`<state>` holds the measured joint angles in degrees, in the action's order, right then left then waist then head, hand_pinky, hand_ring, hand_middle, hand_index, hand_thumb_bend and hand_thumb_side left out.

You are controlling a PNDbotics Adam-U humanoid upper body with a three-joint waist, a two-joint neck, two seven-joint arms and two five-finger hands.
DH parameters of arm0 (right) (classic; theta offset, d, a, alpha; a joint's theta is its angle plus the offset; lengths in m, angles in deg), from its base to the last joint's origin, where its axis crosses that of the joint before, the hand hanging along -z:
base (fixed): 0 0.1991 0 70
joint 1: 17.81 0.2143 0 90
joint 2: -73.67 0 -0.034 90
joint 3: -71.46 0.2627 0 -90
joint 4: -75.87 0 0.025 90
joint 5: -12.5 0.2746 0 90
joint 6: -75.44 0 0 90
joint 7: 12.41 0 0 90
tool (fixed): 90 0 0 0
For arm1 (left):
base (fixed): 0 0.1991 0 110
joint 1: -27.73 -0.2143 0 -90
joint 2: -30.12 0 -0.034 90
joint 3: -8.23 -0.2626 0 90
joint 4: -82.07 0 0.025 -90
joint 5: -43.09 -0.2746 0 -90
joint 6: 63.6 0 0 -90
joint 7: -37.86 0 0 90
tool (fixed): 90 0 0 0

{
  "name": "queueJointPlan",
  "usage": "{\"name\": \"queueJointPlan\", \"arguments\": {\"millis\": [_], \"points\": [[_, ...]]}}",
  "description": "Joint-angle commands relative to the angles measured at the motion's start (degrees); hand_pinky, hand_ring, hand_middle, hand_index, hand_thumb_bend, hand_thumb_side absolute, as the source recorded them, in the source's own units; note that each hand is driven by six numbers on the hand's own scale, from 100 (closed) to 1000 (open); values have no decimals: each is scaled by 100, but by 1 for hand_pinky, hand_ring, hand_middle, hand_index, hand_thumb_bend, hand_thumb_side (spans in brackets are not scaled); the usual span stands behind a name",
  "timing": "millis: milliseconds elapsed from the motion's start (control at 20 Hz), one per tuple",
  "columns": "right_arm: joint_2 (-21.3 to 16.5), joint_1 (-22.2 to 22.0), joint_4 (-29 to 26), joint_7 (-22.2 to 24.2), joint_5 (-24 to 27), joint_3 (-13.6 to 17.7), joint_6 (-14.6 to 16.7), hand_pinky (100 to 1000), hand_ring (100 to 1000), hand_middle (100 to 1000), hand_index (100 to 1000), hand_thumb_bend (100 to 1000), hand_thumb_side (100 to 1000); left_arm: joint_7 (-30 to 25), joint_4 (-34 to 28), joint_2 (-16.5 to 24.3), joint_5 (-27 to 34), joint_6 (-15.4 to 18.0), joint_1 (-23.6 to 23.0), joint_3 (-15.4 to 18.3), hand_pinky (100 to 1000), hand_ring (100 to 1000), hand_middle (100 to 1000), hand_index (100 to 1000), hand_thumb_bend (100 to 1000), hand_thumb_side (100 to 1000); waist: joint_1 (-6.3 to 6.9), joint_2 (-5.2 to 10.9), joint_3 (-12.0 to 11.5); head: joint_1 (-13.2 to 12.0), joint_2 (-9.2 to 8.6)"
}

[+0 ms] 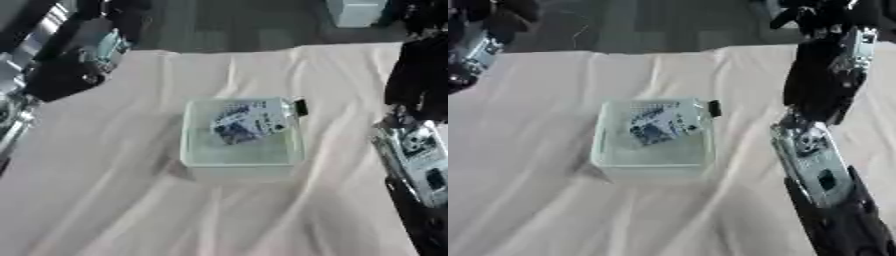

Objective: Pick up objects on the table and place them in the box.

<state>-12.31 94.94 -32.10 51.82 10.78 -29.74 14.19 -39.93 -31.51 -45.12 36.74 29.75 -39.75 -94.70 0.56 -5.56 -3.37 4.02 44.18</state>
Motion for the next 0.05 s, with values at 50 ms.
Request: {"name": "queueJointPlan", "arguments": {"millis": [50], "points": [[-137,125,-52,13,-15,14,-17,378,531,574,633,100,1000,710,-101,-297,-172,404,-219,207,581,639,734,727,100,826,-13,55,-25,-41,-6]]}}
